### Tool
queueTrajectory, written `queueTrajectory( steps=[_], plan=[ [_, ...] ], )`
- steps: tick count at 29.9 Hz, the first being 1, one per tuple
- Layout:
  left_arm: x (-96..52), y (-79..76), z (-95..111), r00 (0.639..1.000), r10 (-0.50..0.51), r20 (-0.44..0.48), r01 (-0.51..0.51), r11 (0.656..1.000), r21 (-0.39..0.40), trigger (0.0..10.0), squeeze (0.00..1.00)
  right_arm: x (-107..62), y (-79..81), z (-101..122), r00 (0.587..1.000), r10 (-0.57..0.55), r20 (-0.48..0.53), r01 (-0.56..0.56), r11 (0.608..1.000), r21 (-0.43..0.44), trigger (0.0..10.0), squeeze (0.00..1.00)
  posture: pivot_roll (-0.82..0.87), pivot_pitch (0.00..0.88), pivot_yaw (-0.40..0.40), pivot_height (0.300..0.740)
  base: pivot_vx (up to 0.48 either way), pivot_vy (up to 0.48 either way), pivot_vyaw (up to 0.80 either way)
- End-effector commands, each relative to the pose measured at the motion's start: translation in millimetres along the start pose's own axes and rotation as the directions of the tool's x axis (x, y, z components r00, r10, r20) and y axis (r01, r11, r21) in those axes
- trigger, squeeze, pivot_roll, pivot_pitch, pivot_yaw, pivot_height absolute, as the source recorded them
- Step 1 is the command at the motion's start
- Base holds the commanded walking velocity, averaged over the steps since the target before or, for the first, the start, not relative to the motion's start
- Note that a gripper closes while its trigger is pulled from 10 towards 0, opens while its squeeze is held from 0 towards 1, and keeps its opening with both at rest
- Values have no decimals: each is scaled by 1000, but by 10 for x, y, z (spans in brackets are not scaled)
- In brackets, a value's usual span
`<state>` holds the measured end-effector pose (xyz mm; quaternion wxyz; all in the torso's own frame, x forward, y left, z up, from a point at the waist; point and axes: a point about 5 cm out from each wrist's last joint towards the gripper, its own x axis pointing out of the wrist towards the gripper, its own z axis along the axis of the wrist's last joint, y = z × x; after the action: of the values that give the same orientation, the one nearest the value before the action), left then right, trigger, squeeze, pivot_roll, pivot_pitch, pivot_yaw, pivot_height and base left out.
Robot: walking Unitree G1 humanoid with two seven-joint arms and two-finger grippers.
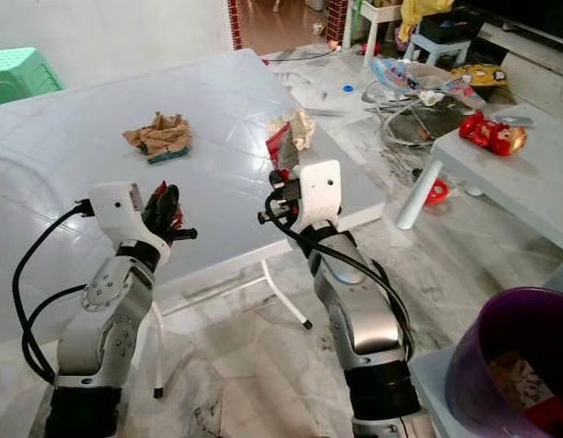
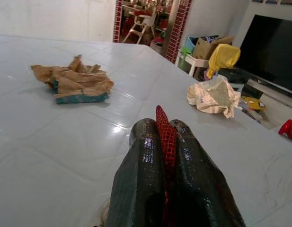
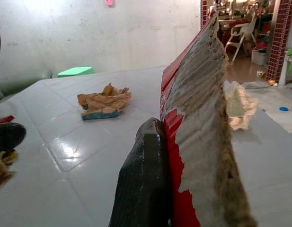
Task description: Picking trash to rubbish bin
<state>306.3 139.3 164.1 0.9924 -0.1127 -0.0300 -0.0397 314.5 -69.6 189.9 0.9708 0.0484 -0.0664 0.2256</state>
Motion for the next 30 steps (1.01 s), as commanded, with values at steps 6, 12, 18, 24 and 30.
queueTrajectory(
  steps=[6, 12, 18, 24, 30],
  plan=[
    [0, -51, 21, 1000, -19, -2, 19, 1000, -20, 10000, 0, 6, -57, 21, 1000, -27, 0, 27, 1000, -10, 0, 0, -44, 44, 42, 740, 0, 0, -788],
    [1, -55, 18, 1000, -23, -6, 23, 999, -22, 10000, 0, 7, -64, 21, 999, -33, 0, 33, 999, -11, 0, 0, -44, 44, 42, 740, 0, 0, -788],
    [13, -36, 21, 1000, -19, -9, 19, 1000, -18, 10000, 0, 9, -73, 21, 999, -39, 0, 39, 999, -12, 0, 0, -45, 45, 42, 740, 0, 0, -788],
    [20, -16, 33, 1000, -13, -6, 13, 1000, -14, 10000, 0, 12, -70, 19, 999, -40, 0, 40, 999, -12, 0, 0, -43, 45, 44, 740, 0, 0, -788],
    [15, -12, 37, 1000, -9, -5, 9, 1000, -10, 10000, 0, 7, -63, 21, 999, -32, -1, 32, 999, -9, 0, 0, -43, 51, 45, 740, 0, 0, -788]
  ],
)
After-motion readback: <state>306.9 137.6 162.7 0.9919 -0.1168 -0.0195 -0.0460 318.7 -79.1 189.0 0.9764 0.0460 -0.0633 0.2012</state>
